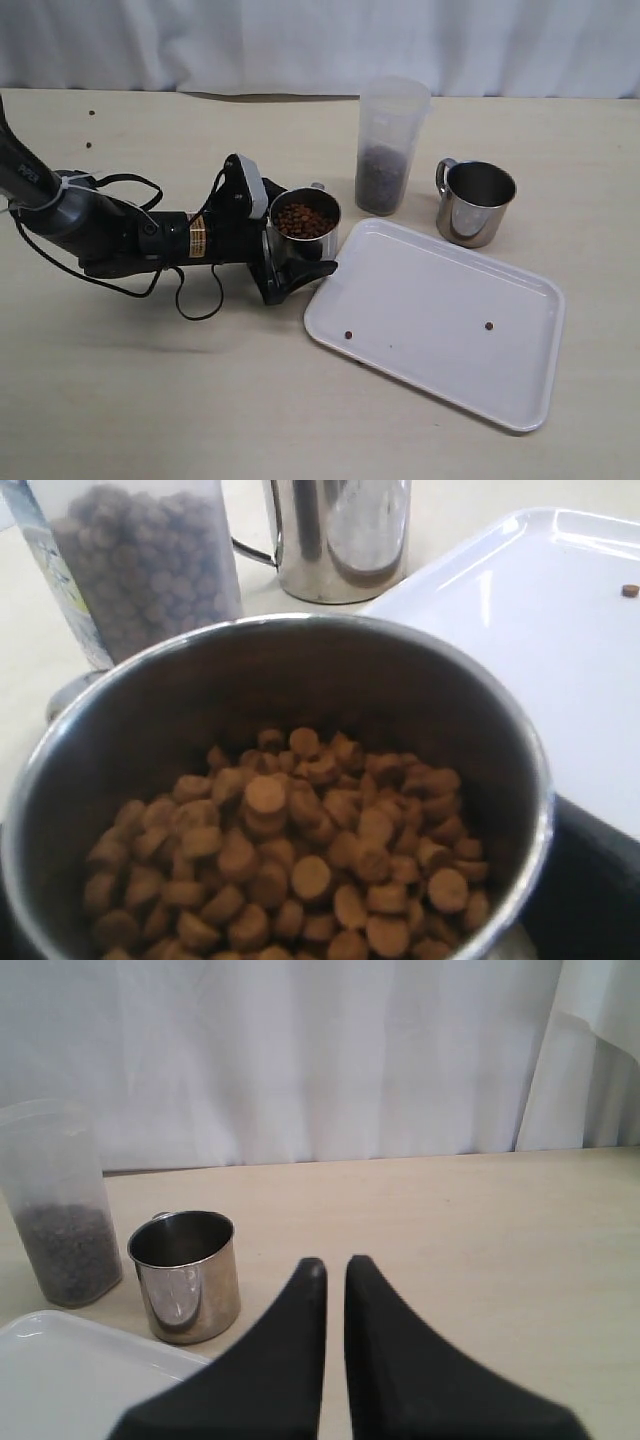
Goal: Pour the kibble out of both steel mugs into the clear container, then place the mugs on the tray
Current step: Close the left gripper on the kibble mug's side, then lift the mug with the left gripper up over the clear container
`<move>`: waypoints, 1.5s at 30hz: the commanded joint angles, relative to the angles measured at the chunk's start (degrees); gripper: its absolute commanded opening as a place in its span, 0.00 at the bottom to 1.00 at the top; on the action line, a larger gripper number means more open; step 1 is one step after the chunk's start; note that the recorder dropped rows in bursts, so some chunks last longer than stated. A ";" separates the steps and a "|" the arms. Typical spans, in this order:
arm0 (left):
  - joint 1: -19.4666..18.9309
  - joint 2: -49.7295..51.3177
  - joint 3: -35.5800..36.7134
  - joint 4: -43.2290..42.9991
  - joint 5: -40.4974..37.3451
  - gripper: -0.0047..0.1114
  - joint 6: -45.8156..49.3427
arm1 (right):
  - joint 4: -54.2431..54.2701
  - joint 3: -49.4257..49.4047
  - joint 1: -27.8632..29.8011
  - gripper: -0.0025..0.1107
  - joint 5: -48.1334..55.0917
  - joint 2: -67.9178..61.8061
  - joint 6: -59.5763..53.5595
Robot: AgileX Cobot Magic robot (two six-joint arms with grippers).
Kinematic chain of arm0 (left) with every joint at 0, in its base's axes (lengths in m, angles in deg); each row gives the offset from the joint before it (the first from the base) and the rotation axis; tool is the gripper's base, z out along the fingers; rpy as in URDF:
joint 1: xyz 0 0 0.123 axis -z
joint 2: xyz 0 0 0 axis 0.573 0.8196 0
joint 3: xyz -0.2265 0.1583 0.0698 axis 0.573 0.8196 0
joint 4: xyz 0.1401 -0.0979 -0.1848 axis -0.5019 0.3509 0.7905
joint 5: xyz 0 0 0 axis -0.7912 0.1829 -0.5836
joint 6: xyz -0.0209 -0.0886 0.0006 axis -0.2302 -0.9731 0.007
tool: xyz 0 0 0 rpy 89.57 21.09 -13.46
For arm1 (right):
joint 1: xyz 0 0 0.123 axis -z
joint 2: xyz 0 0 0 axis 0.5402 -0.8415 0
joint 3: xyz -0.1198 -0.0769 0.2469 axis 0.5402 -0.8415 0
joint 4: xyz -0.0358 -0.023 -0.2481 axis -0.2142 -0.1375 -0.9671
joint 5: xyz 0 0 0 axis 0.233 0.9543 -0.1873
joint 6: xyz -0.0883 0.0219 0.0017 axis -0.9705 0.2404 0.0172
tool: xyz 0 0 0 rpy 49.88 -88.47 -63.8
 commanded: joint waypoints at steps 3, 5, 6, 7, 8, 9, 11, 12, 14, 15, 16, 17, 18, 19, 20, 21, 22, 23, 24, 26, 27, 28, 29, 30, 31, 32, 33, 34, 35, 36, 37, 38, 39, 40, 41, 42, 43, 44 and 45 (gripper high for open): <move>0.34 0.13 -0.21 0.92 0.53 0.94 -4.73 | -0.54 -0.29 -0.20 0.07 -0.09 0.19 -0.56; 0.34 0.13 -0.21 0.82 0.53 0.89 -7.09 | -0.54 -0.29 -0.20 0.07 -0.09 0.19 -0.56; 0.34 0.13 -0.21 0.93 0.53 0.79 -7.23 | -0.54 -0.29 -0.20 0.07 -0.09 0.19 -0.56; 0.34 0.13 -0.21 2.09 0.53 0.67 -7.23 | -0.54 -0.29 -0.20 0.07 -0.09 0.19 -0.56; 0.34 0.13 -0.21 4.64 0.45 0.54 -7.23 | -0.54 -0.29 -0.20 0.07 -0.09 0.19 -0.56; 0.34 0.13 -0.21 5.78 0.45 0.49 -7.23 | -0.54 -0.29 -0.20 0.07 -0.09 0.19 -0.56; 0.34 0.13 -0.21 7.07 0.45 0.37 -7.23 | -0.54 -0.29 -0.20 0.07 -0.09 0.19 -0.56; 0.34 0.13 -0.21 7.07 0.45 0.33 -7.23 | -0.54 -0.29 -0.20 0.07 -0.09 0.19 -0.56; 0.34 0.13 -0.21 6.97 0.45 0.25 -5.53 | -0.54 -0.29 -0.20 0.07 -0.09 0.19 -0.56; 0.34 0.13 -0.21 6.97 0.45 0.21 -4.90 | -0.54 -0.29 -0.20 0.07 -0.09 0.19 -0.56; 0.34 0.13 -0.21 7.09 0.45 0.18 -4.20 | -0.54 -0.29 -0.20 0.07 -0.09 0.19 -0.56; 0.34 0.13 -0.21 6.97 0.45 0.16 -4.20 | -0.54 -0.29 -0.20 0.07 -0.09 0.19 -0.56; 0.34 0.00 -0.21 6.86 0.45 0.14 -4.20 | -0.54 -0.29 -0.20 0.07 -0.09 0.19 -0.56; 0.23 0.00 -0.21 6.86 0.45 0.12 -4.20 | -0.54 -0.29 -0.20 0.07 -0.09 0.19 -0.56; 0.09 -0.12 -0.21 6.71 0.63 0.10 -4.20 | -0.54 -0.29 -0.20 0.07 -0.09 0.19 -0.56; -0.08 -0.22 -0.21 6.41 0.92 0.09 -4.20 | -0.54 -0.29 -0.20 0.07 -0.09 0.19 -0.56; -0.34 -0.44 -0.21 5.62 1.13 0.09 -4.20 | -0.54 -0.29 -0.20 0.07 -0.09 0.19 -0.56; -0.63 -0.57 -0.21 4.89 1.13 0.08 -4.20 | -0.54 -0.29 -0.20 0.07 -0.09 0.19 -0.56; -1.03 -1.04 -0.21 3.56 1.13 0.08 -4.64 | -0.54 -0.29 -0.20 0.07 -0.09 0.19 -0.56; -1.87 -1.91 -0.21 0.09 1.43 0.08 -7.09 | -0.54 -0.29 -0.20 0.07 -0.09 0.19 -0.56; -2.22 -2.52 -0.21 -1.94 1.74 0.08 -9.66 | -0.54 -0.29 -0.20 0.07 -0.09 0.19 -0.56; -2.92 -3.14 -0.21 -3.88 2.94 0.08 -12.04 | -0.54 -0.29 -0.20 0.07 -0.09 0.19 -0.56; -3.53 -3.58 -0.21 -5.34 4.51 0.08 -13.71 | -0.54 -0.29 -0.20 0.07 -0.09 0.19 -0.56; -4.21 -4.13 -0.21 -6.98 7.13 0.08 -14.67 | -0.54 -0.29 -0.20 0.07 -0.09 0.19 -0.56; -4.93 -4.57 -0.21 -8.71 9.93 0.08 -15.02 | -0.54 -0.29 -0.20 0.07 -0.09 0.19 -0.56; -5.54 -4.85 -0.21 -9.96 11.79 0.08 -15.02 | -0.54 -0.29 -0.20 0.07 -0.09 0.19 -0.56; -6.28 -5.18 -0.21 -11.31 11.79 0.08 -15.02 | -0.54 -0.29 -0.20 0.07 -0.09 0.19 -0.56; -7.03 -5.75 -0.21 -12.29 11.79 0.08 -15.34 | -0.54 -0.29 -0.20 0.07 -0.09 0.19 -0.56; -7.49 -6.41 -0.21 -12.78 11.79 0.08 -16.77 | -0.54 -0.29 -0.20 0.07 -0.09 0.19 -0.56; -8.00 -7.24 -0.21 -13.27 11.79 0.08 -19.69 | -0.54 -0.29 -0.20 0.07 -0.09 0.19 -0.56; -8.59 -8.10 -0.21 -13.30 11.79 0.08 -22.94 | -0.54 -0.29 -0.20 0.07 -0.09 0.19 -0.56; -9.17 -8.87 -0.21 -13.58 11.79 0.08 -26.23 | -0.54 -0.29 -0.20 0.07 -0.09 0.19 -0.56; -9.59 -9.70 -0.21 -13.72 11.79 0.08 -28.68 | -0.54 -0.29 -0.20 0.07 -0.09 0.19 -0.56; -10.14 -10.66 -0.21 -13.88 11.79 0.08 -31.15 | -0.54 -0.29 -0.20 0.07 -0.09 0.19 -0.56; -10.74 -11.77 -0.21 -14.70 11.79 0.08 -33.34 | -0.30 -0.29 -0.20 0.07 -0.09 0.19 -0.56; -10.78 -12.77 -0.21 -15.68 11.79 0.07 -35.08 | -0.16 -0.29 -0.20 0.07 -0.09 0.19 -0.56; -10.82 -14.20 -0.21 -16.91 11.63 0.04 -36.69 | -0.16 -0.29 -0.20 0.07 -0.09 0.19 -0.56; -10.82 -15.78 -0.21 -18.16 8.34 0.04 -38.95 | -0.16 -0.29 -0.20 0.07 -0.09 0.19 -0.56; -10.67 -17.19 -0.11 -19.13 5.16 0.04 -41.00 | -0.16 -0.29 -0.20 0.07 -0.09 0.19 -0.56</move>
